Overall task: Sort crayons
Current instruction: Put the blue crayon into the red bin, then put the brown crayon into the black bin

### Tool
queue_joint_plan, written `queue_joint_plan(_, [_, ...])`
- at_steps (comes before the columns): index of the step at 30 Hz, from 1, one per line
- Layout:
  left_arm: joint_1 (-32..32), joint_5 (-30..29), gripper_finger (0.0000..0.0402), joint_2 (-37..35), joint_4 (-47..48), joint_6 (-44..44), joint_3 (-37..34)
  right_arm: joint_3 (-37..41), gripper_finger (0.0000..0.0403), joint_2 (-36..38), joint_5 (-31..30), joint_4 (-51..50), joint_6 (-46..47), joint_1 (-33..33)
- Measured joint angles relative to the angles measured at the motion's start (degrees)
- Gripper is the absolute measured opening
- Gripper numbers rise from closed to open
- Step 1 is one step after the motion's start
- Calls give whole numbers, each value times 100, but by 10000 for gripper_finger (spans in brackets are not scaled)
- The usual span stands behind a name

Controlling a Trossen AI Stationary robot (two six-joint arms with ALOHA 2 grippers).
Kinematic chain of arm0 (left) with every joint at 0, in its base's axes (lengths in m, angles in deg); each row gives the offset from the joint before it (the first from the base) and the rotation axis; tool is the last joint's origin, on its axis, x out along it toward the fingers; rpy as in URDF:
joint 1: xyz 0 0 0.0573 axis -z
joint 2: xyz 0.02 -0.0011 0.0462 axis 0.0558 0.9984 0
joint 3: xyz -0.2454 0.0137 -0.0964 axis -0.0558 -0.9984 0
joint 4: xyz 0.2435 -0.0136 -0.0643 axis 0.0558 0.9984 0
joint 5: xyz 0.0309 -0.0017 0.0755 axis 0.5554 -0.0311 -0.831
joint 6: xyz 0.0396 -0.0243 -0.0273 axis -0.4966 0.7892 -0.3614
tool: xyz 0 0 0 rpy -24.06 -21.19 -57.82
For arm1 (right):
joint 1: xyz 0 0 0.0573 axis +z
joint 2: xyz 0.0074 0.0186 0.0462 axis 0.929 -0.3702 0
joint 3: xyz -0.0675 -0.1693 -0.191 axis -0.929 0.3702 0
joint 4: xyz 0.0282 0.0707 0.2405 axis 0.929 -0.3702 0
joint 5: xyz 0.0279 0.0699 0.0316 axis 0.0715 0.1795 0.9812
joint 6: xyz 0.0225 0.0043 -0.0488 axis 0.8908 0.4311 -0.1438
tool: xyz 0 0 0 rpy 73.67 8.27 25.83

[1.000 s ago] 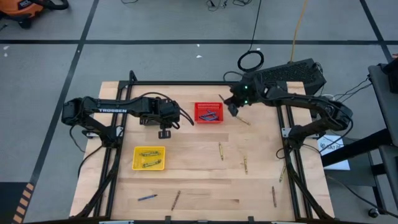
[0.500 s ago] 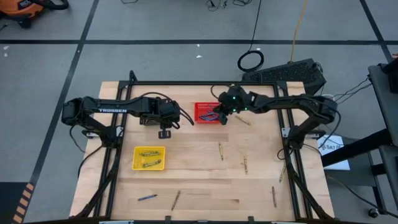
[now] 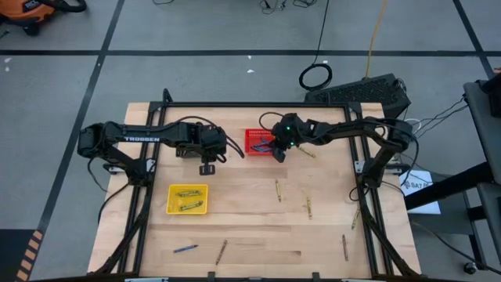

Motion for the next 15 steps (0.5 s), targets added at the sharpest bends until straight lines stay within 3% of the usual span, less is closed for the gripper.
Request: queue_joint_plan(15, [12,41,82,0,92,23,0,-323,70,-40,8,-46,-104,0])
